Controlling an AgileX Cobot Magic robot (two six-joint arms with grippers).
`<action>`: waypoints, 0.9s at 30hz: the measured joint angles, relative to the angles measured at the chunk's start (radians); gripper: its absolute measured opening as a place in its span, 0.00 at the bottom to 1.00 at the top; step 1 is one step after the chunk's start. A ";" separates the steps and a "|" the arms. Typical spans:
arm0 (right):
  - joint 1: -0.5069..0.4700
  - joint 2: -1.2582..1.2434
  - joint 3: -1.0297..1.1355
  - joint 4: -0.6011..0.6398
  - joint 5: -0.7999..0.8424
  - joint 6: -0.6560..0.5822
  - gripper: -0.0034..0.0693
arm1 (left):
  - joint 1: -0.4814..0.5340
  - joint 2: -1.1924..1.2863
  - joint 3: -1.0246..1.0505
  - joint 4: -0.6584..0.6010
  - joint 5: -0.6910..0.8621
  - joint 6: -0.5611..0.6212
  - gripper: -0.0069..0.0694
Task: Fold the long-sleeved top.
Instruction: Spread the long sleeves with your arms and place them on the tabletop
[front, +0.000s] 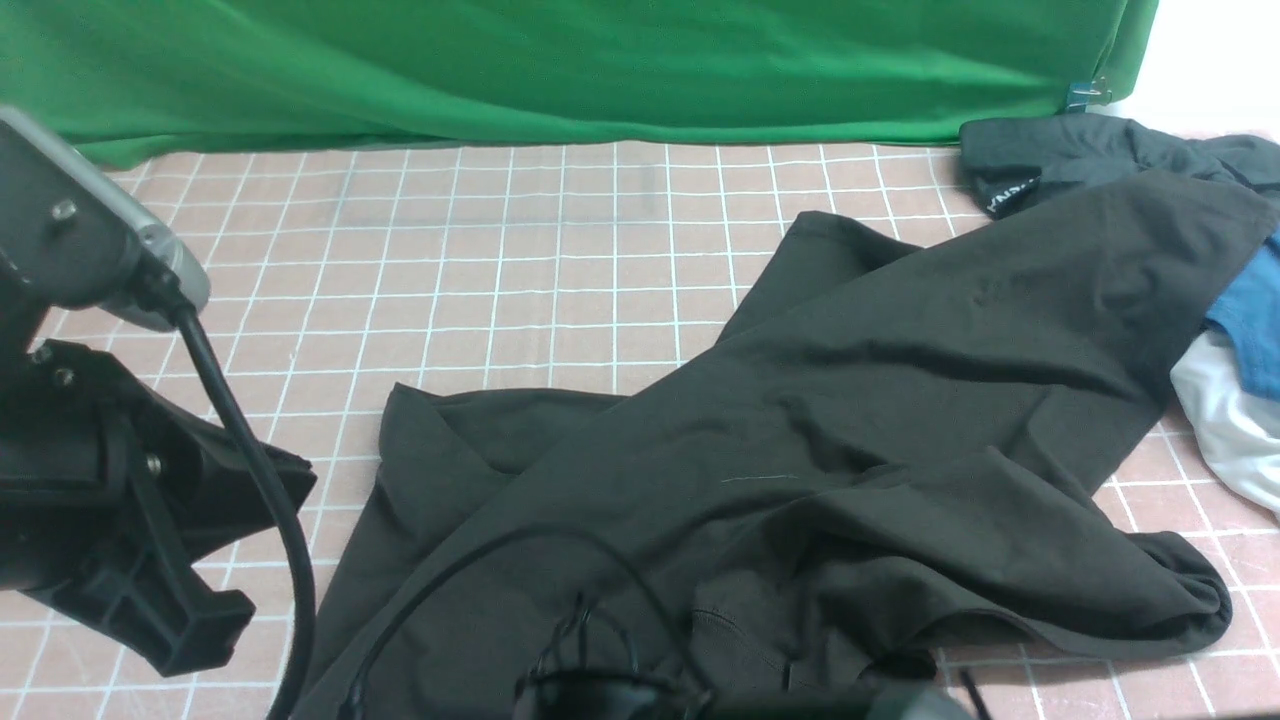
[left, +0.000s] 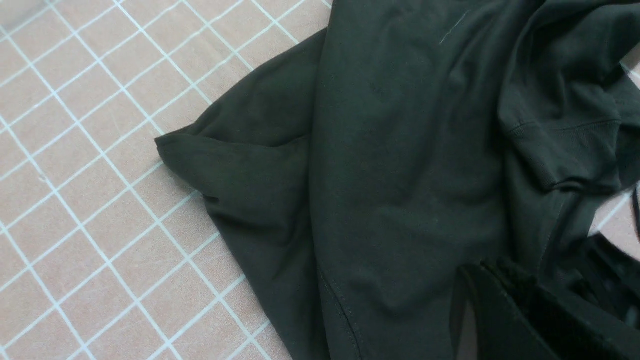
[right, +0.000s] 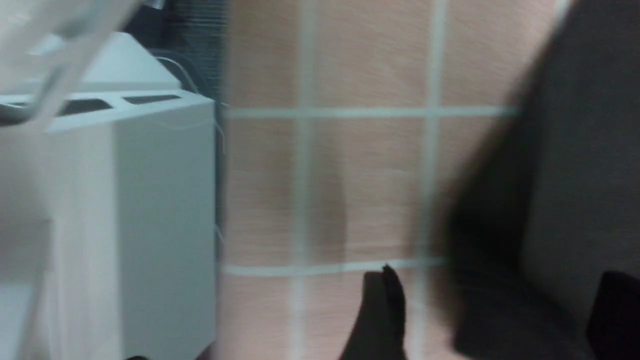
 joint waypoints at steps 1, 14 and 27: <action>-0.020 0.001 0.000 -0.005 -0.008 0.000 0.79 | 0.000 0.000 0.001 0.000 0.000 0.000 0.12; -0.070 0.010 -0.062 0.046 0.104 -0.004 0.74 | 0.000 0.000 0.004 0.000 -0.002 0.000 0.12; -0.010 0.106 -0.130 0.068 0.088 0.004 0.80 | 0.000 0.000 0.004 0.000 -0.011 0.004 0.12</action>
